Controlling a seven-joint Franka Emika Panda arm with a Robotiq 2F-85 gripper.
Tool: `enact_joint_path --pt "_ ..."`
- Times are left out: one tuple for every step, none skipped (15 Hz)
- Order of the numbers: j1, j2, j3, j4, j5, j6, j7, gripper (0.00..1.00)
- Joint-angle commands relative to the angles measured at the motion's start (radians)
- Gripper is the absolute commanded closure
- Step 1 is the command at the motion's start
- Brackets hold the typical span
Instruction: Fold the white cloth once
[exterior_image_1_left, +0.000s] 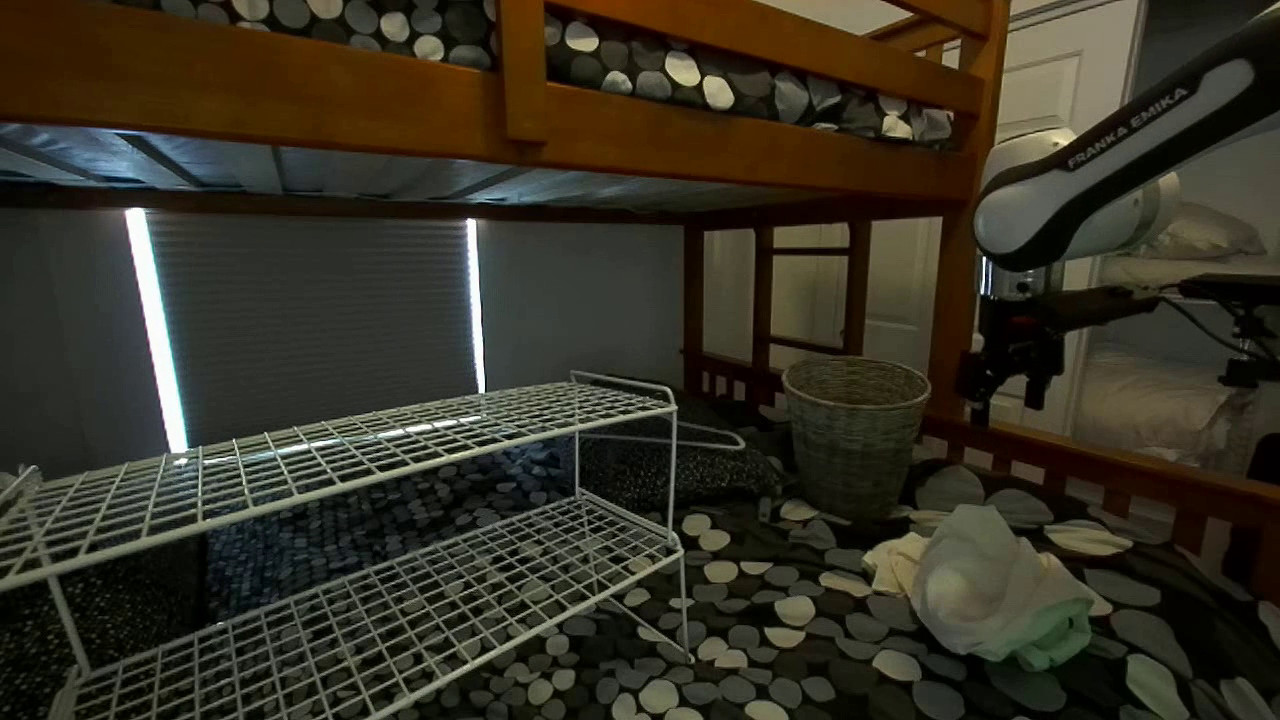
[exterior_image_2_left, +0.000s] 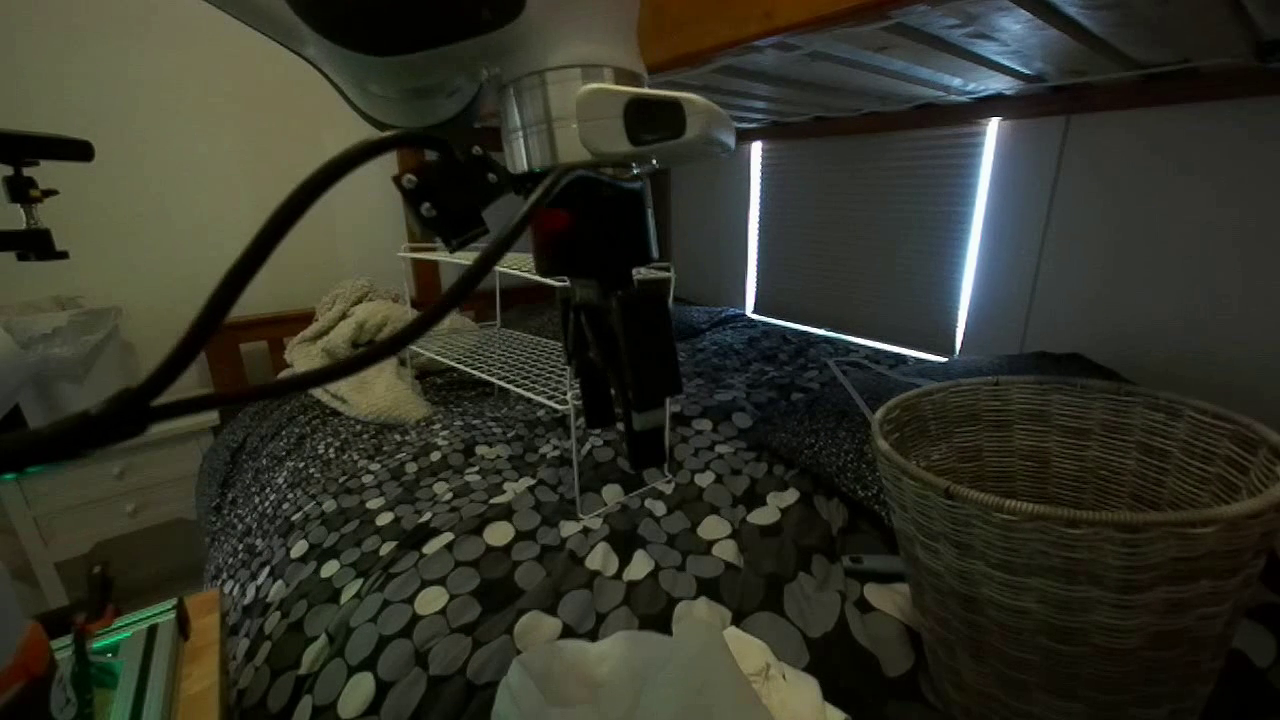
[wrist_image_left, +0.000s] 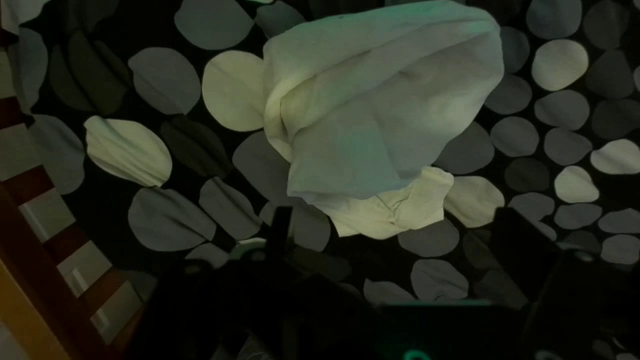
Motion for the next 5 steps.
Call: enact_joint_path --pt "0.016 -0.017 -0.011 -0.005 -0.006 -0.004 0.004 0.0" --pt "0.017 -0.031 -0.011 -0.012 -0.006 -0.004 0.004 0.0" --pt "0.016 -0.038 -0.011 -0.017 -0.006 -0.004 0.004 0.0" --pt "0.016 -0.041 -0.011 -0.02 -0.006 -0.004 0.004 0.0" --pt "0.016 -0.042 -0.01 -0.021 -0.006 -0.004 0.004 0.0"
